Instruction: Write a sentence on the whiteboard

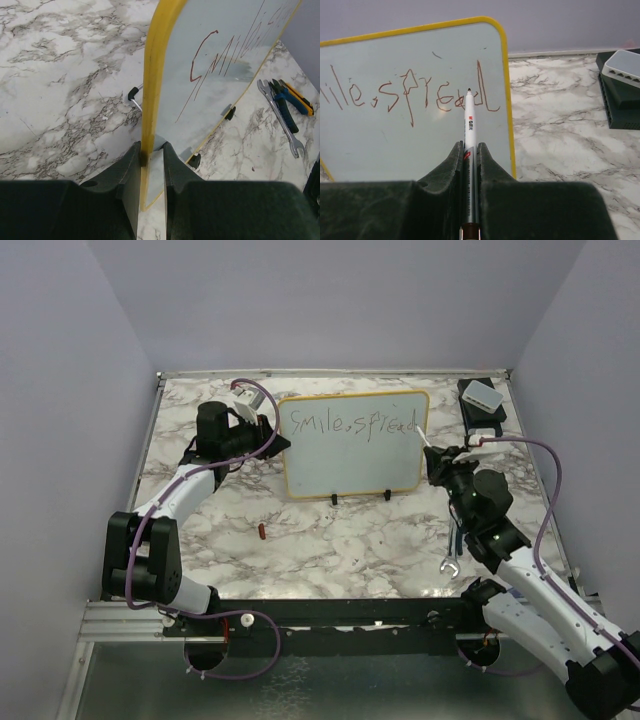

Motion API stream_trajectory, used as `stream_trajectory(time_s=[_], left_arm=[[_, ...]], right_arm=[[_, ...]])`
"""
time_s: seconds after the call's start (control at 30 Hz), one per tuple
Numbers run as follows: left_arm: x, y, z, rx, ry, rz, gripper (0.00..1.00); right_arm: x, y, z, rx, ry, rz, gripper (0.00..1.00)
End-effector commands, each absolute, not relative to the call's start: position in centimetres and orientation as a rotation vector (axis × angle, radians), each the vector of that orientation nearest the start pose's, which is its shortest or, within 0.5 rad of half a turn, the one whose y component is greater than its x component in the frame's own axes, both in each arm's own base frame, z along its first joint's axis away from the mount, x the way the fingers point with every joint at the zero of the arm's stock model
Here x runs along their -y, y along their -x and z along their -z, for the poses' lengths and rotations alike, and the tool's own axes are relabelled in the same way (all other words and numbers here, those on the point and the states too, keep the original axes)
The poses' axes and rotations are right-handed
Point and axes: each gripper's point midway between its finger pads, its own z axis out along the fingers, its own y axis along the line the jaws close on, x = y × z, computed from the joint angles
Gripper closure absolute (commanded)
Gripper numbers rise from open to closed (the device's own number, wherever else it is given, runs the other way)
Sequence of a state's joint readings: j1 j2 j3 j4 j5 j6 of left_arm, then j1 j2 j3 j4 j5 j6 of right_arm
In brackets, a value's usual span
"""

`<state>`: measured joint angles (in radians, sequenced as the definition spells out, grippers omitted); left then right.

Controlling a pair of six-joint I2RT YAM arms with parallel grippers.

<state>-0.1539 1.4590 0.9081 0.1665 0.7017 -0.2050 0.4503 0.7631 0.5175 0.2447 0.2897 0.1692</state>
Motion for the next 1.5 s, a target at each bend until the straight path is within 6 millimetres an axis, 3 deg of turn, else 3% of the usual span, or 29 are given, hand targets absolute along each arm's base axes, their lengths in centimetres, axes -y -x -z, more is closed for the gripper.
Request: stream_trajectory(time_s=[0.0,0.47,0.83,1.03,1.47], left_arm=[[18.0,-37.7,-18.6,-1.943,-0.395,0.892,0.89],[17.8,-37.3,-18.4,-1.998,-0.357,0.848,0.91],[18.1,-37.0,-18.2,-2.021,-0.366,0.855,0.91],[18.0,-37.1,-18.1,-2.028,-0.371,0.850,0.91],[18.2,-37.0,-17.8,-2.039,-0.370,0.858,0.91]], right_arm=[[-12.2,-30.4,-26.0,-1.583,0.106,-0.346,0.99],[-18.3,-28.7,-26.3,-1.576,0.199,-0.693,0.99],[-26.4,-28.0,-24.6,-1.595,0.302,-0.740,0.99],[-30.3,-28.1,-22.3,-1.625,0.370,-0.766,0.99],[-32.1,-29.3,-20.1,-1.651,0.375,-0.714,0.99]])
